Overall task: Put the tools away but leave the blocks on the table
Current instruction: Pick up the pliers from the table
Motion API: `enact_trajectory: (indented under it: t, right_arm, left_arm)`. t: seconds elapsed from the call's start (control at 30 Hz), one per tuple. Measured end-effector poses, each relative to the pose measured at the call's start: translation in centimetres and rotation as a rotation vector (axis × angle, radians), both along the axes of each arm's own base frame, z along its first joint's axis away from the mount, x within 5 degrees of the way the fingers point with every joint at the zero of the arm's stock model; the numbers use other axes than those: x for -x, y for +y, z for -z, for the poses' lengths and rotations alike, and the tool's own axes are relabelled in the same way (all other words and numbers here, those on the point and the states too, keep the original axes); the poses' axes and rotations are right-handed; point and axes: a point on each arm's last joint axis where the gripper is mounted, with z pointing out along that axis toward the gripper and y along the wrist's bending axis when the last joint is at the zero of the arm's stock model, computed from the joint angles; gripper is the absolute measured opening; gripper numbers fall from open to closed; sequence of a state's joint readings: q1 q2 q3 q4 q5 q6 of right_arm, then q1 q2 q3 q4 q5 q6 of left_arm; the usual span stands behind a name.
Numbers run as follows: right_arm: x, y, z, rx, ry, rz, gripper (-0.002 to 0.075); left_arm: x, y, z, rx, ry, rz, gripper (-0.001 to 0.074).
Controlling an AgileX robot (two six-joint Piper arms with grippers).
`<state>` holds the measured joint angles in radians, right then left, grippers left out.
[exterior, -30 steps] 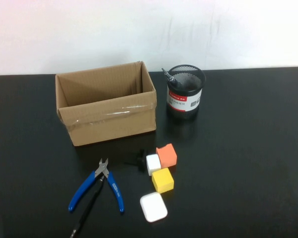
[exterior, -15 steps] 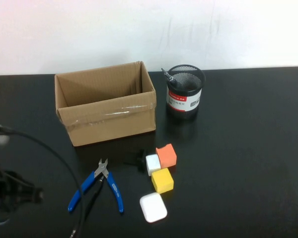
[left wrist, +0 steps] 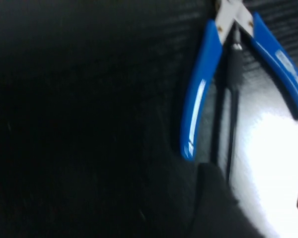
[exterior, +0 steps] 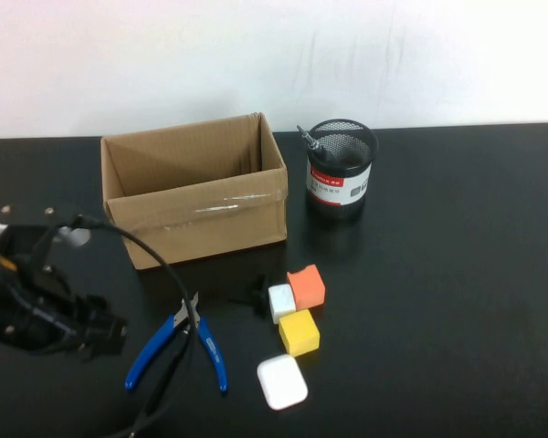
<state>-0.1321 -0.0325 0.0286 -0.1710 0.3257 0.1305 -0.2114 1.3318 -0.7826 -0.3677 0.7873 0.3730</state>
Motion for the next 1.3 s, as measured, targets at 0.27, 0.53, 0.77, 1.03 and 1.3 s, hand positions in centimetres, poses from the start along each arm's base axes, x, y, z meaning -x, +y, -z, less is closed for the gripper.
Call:
enact_trajectory:
  t: [0.27, 0.53, 0.77, 1.03, 1.3]
  right_arm:
    - [0.0, 0.0, 0.0, 0.0, 0.0, 0.0, -0.0009]
    - [0.0, 0.0, 0.0, 0.0, 0.0, 0.0, -0.0009]
    - [0.0, 0.0, 0.0, 0.0, 0.0, 0.0, -0.0009]
    - [0.0, 0.0, 0.0, 0.0, 0.002, 0.0, -0.0009]
    - [0.0, 0.0, 0.0, 0.0, 0.002, 0.0, -0.0009]
  left_arm:
    - [-2.9, -0.9, 2.8, -0.051, 0.035, 0.091, 0.0365]
    - [-4.8, -2.9, 5.0, -0.092, 0.022, 0.163, 0.0368]
    - [-5.2, -3.7, 6.1, -0.138, 0.015, 0.216, 0.0368]
    - [-5.7, -4.0, 8.0, -0.154, 0.059, 0.223, 0.034]
    - [-6.2, -4.1, 8.3, -0.156, 0.048, 0.22, 0.0071]
